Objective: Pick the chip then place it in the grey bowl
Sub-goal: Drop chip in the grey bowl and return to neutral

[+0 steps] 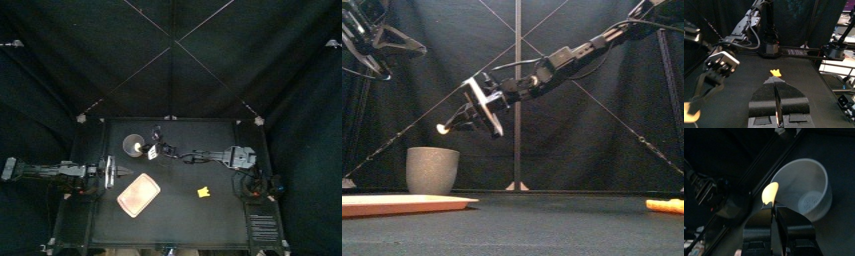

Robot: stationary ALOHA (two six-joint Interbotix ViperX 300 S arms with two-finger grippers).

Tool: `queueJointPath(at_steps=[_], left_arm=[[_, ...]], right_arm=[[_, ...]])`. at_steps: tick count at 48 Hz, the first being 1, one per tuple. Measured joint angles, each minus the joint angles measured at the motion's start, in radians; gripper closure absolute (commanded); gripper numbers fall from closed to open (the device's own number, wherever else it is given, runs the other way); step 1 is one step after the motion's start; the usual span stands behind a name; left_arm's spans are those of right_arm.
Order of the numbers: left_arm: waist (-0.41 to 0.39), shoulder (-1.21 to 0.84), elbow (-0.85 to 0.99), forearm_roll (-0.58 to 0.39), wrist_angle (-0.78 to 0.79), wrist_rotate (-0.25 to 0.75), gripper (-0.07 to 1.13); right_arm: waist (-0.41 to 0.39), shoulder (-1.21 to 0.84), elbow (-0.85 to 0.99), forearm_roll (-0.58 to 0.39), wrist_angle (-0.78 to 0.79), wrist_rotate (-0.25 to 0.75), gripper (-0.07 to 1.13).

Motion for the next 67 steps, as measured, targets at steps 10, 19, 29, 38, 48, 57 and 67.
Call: queueJointPath(at_steps=[10, 19, 29, 38, 48, 57, 67], left_arm=[[0.002, -0.002, 0.000, 0.000, 0.002, -0.003, 1.05], [0.002, -0.002, 0.002, -0.005, 0.002, -0.003, 1.05], [0.002, 0.000, 0.002, -0.011, 0.002, -0.003, 1.05], [0.002, -0.002, 0.006, -0.011, 0.002, -0.003, 1.05], [0.002, -0.002, 0.006, -0.011, 0.002, -0.003, 1.05], [0.003, -0.002, 0.008, -0.011, 0.002, -0.002, 1.05], [0.020, -0.002, 0.015, -0.011, 0.002, -0.002, 1.05]], right_arm=[[-0.029, 0.086, -0.130, -0.043, 0.097, -0.002, 0.45], [-0.029, 0.091, -0.149, -0.081, 0.146, -0.006, 0.37], [-0.025, 0.055, -0.103, -0.140, 0.152, -0.006, 0.37], [-0.017, -0.095, 0.055, -0.184, 0.140, -0.009, 0.37], [0.020, -0.291, 0.311, -0.196, 0.048, -0.003, 0.37], [0.081, -0.472, 0.569, -0.225, -0.101, -0.012, 0.37], [0.114, -0.647, 0.828, -0.279, -0.239, -0.012, 0.38]])
